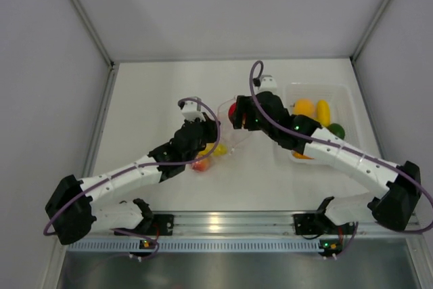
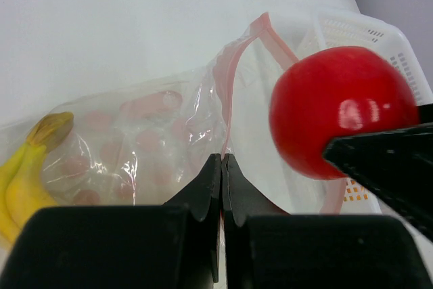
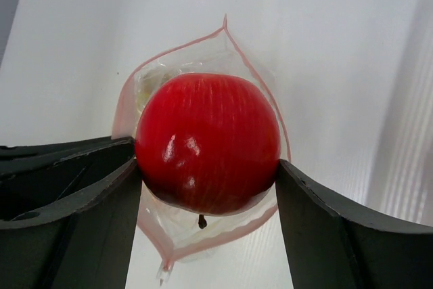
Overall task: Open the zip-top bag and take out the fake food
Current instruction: Place the fake fruit in the bin.
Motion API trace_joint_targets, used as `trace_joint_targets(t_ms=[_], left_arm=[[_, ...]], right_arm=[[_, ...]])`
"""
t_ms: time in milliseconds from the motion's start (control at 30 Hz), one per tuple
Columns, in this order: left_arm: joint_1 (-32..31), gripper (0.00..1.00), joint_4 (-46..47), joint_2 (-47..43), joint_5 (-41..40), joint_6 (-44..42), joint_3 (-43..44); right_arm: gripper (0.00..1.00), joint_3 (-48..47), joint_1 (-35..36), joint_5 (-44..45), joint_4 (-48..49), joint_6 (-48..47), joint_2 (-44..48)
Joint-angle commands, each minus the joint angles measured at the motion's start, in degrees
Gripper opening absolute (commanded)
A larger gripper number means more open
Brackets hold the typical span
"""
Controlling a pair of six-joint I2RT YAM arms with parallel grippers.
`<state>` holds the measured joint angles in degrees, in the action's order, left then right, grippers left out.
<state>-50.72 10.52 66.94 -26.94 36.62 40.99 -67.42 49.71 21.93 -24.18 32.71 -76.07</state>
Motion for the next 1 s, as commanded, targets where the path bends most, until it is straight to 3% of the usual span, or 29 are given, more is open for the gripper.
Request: trace_joint_targets(t_ms=[0,100,133,200,300,433,533,667,800,867,967], left_arm=[[-0.26,0.0,2.57,-0.4,-1.62,0.82,-0.3],[-0.26,0.0,2.4,-0.75,-1.71,0.47,-0.04],[-0.26,0.0,1.09,-1.71,-1.63,0.38,0.23],[-0.26,0.0,0.82,-2.6,-1.63,0.38,0.23],[-0.26,0.0,-1.03,-3.65,-0.4,0.21,0.93],[-0.26,0.0,-2.26,-4.36,2.06,0.47,1.37],[-0.26,0.0,-2.96,-4.62,3.9,0.82,1.46],[-0.26,0.0,-3.76,-4.18,7.33,1.52,1.72],[-0.26,0.0,-3.93,-4.62,10.23,2.31,1.19],[-0.26,0.0,-4.19,-4.62,11.64,2.05,1.37],[-0.26,0.0,-4.81,-4.45,12.26,1.35,1.98]], right_arm=[[0.14,-1.05,-1.72,-2.24,-1.21,-1.59,5.66],[0.14,-1.31,-3.91,-2.51,-3.58,-2.56,9.17],[0.14,-0.09,-8.62,-2.34,-6.63,-3.95,11.8],[0.14,0.44,-10.58,-1.02,-7.36,-4.23,13.84],[0.14,3.25,-21.55,-2.5,-9.91,-6.77,16.22],[0.15,8.17,-45.25,-12.61,-8.08,-9.68,15.43],[0.17,8.97,-54.33,-13.93,-5.18,-9.86,11.75],[0.19,6.16,-57.8,-12.19,-4.12,-9.95,2.19],[0.28,4.23,-58.68,-9.98,-2.27,-9.59,-2.23],[0.44,2.65,-58.59,-9.63,-2.71,-10.03,-4.42],[0.59,2.2,-58.59,-9.71,-3.24,-10.21,-5.23]])
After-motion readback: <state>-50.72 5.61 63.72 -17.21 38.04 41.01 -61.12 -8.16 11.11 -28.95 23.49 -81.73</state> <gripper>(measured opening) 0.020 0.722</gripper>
